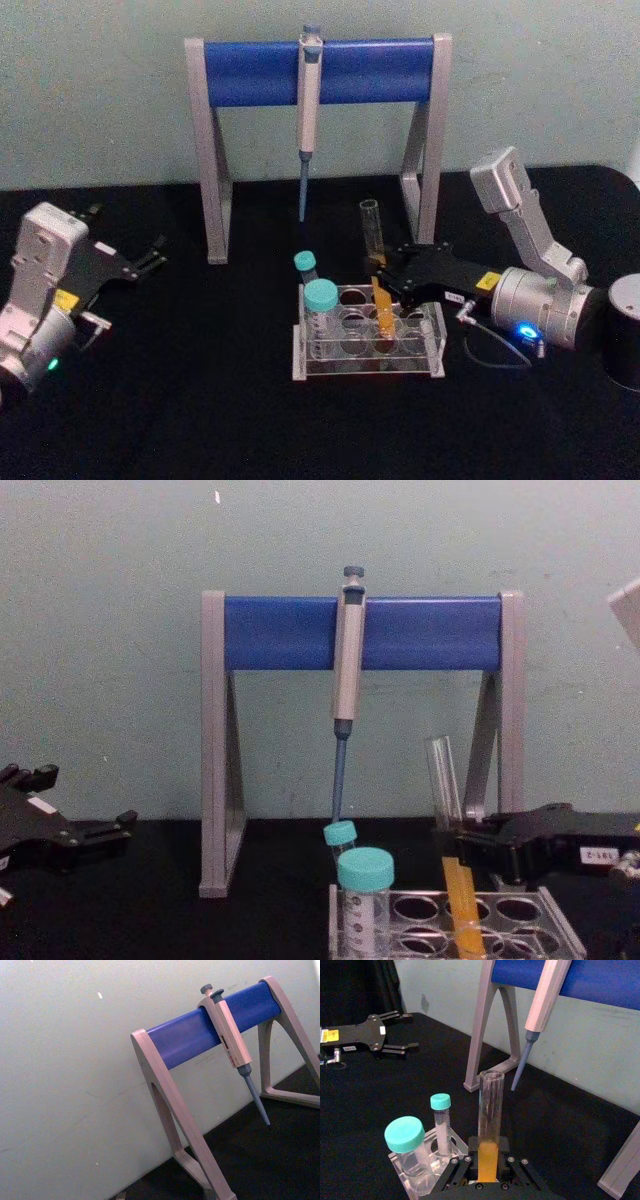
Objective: Pick up the test tube from the test tube rack, shake it, then place it back into the test tube rack.
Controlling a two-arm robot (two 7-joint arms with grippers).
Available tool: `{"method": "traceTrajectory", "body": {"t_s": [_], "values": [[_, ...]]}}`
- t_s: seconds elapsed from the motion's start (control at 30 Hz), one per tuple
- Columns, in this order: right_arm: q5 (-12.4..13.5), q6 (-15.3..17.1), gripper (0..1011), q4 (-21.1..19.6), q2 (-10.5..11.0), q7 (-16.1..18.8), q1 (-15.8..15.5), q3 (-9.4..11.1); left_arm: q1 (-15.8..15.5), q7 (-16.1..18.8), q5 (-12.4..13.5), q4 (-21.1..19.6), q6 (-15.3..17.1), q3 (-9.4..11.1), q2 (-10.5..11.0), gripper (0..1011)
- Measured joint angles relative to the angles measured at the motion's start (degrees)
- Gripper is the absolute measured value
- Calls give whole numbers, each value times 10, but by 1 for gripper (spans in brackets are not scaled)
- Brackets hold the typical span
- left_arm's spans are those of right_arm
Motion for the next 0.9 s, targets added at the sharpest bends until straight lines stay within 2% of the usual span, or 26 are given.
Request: {"method": "traceTrajectory", "body": {"t_s": [0.03, 0.1, 0.43, 0.9], "values": [[0, 0, 230, 0, 0, 0, 0, 0, 0, 0, 0, 0, 0, 0, 0, 1001], [0, 0, 221, 0, 0, 0, 0, 0, 0, 0, 0, 0, 0, 0, 0, 1001], [0, -1, 221, 0, 0, 0, 0, 0, 0, 0, 0, 0, 0, 0, 0, 1001], [-3, -42, 221, -16, 6, 1, -18, 9, 0, 0, 0, 0, 0, 0, 0, 1001]]}}
